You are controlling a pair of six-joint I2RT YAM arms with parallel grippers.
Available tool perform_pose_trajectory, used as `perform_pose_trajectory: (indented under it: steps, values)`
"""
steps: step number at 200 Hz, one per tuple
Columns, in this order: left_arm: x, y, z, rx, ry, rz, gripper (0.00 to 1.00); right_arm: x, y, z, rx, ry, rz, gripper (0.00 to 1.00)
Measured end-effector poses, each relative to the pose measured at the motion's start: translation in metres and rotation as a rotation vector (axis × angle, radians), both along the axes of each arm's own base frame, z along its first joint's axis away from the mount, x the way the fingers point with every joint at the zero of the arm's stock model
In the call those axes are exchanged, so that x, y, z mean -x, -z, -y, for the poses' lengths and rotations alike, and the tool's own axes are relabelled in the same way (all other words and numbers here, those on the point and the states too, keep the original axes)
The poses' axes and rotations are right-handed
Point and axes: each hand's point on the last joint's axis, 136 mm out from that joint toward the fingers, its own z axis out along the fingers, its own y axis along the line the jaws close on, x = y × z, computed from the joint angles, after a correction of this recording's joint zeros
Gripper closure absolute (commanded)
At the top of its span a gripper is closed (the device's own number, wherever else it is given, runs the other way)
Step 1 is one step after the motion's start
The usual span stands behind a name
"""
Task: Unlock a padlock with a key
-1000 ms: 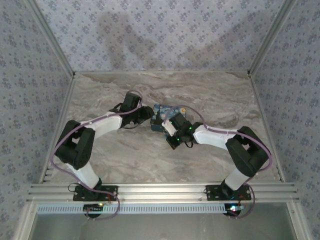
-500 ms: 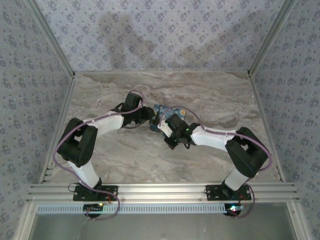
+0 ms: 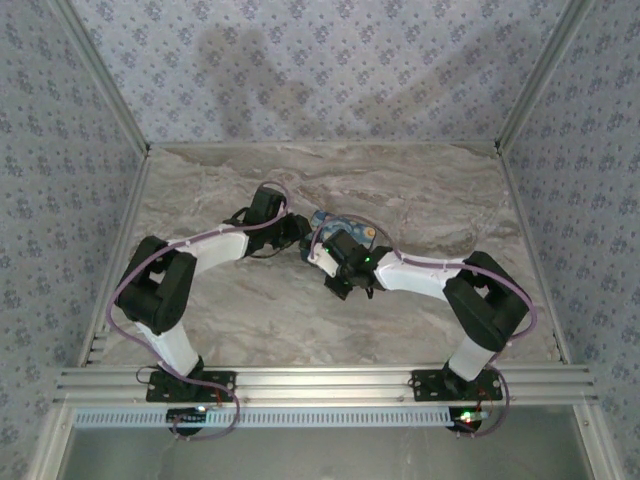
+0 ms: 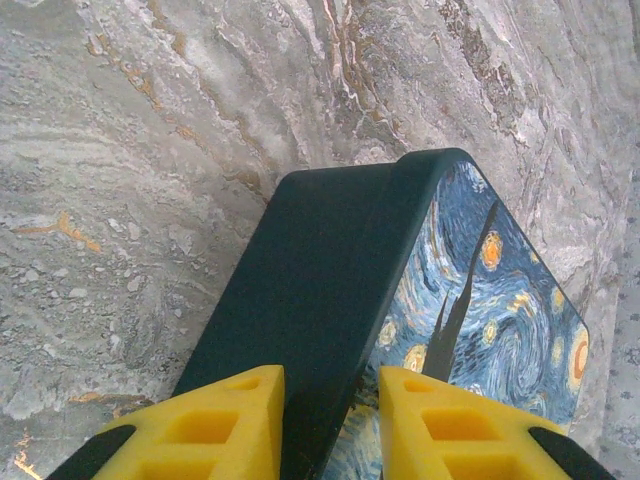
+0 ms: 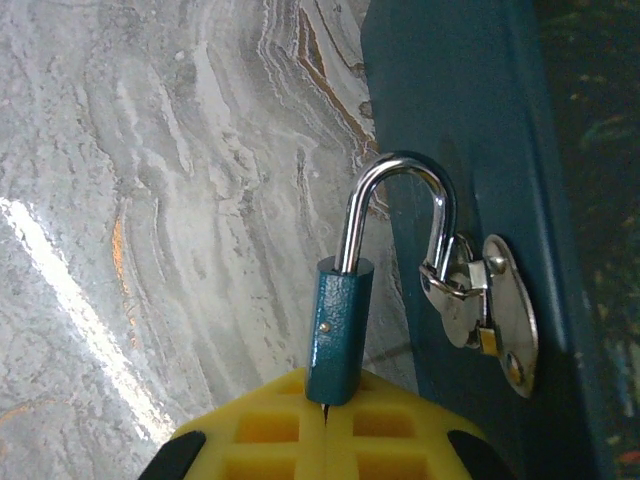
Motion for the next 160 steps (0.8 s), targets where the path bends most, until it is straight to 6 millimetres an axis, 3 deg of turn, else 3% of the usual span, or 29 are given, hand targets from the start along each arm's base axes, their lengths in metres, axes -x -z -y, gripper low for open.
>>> perform_pose_trajectory:
  steps: [99, 160]
  values:
    - [0.001, 0.0, 0.002, 0.01, -0.002, 0.004, 0.71, -0.002, -0.004, -0.006, 0.019, -0.056, 0.071, 1.0]
    - [0.006, 0.001, -0.002, 0.006, -0.006, 0.003, 0.67, 0.003, -0.023, -0.004, -0.017, -0.047, 0.114, 1.0]
